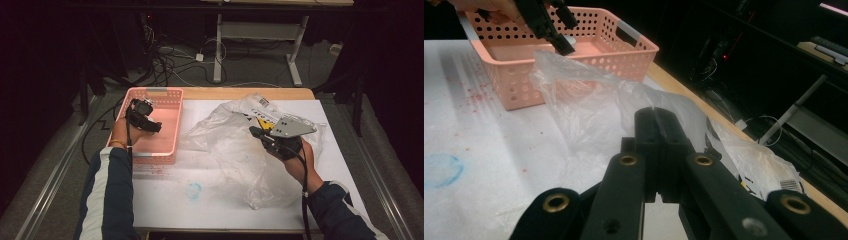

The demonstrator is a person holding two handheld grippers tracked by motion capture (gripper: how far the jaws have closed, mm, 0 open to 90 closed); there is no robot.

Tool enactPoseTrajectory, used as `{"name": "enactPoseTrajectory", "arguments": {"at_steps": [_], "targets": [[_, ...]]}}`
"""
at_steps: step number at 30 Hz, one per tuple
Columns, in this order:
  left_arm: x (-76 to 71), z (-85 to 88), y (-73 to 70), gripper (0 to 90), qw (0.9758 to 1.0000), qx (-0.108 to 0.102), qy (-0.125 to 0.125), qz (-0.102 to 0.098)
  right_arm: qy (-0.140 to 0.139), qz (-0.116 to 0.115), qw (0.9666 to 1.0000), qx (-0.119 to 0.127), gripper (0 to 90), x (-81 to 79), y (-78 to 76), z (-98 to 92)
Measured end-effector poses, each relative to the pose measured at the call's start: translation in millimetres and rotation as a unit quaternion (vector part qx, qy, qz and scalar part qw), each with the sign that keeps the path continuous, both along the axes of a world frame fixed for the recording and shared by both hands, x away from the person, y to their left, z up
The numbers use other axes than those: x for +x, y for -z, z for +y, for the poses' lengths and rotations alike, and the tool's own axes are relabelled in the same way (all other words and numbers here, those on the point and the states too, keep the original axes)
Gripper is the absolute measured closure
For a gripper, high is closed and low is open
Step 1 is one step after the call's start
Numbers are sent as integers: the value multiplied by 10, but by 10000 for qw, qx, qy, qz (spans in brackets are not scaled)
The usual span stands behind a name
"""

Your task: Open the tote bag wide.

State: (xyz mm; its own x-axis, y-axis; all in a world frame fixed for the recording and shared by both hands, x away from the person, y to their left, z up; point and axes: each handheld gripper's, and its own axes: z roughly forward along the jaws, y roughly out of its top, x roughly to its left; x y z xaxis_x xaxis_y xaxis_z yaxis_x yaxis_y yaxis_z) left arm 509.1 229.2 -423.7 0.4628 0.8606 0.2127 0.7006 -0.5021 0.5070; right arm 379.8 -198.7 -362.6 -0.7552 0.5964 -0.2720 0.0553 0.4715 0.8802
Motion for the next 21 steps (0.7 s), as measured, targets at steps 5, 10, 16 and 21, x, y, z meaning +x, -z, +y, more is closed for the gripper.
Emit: {"name": "enactPoseTrajectory", "arguments": {"at_steps": [5,10,16,21], "targets": [[65,126,97,289,9993,-190,-178,284,-26,57,10000,-59,900,3,17,-4],[58,129,92,472,9984,-373,82,427,-42,54,9999,-119,900,-14,33,9],[-13,108,3,477,9979,-514,228,307,36,-1,10000,-81,900,-29,21,-22],[-220,50,-200,478,9955,-774,490,-230,55,-46,9999,-86,900,-46,8,-16]]}}
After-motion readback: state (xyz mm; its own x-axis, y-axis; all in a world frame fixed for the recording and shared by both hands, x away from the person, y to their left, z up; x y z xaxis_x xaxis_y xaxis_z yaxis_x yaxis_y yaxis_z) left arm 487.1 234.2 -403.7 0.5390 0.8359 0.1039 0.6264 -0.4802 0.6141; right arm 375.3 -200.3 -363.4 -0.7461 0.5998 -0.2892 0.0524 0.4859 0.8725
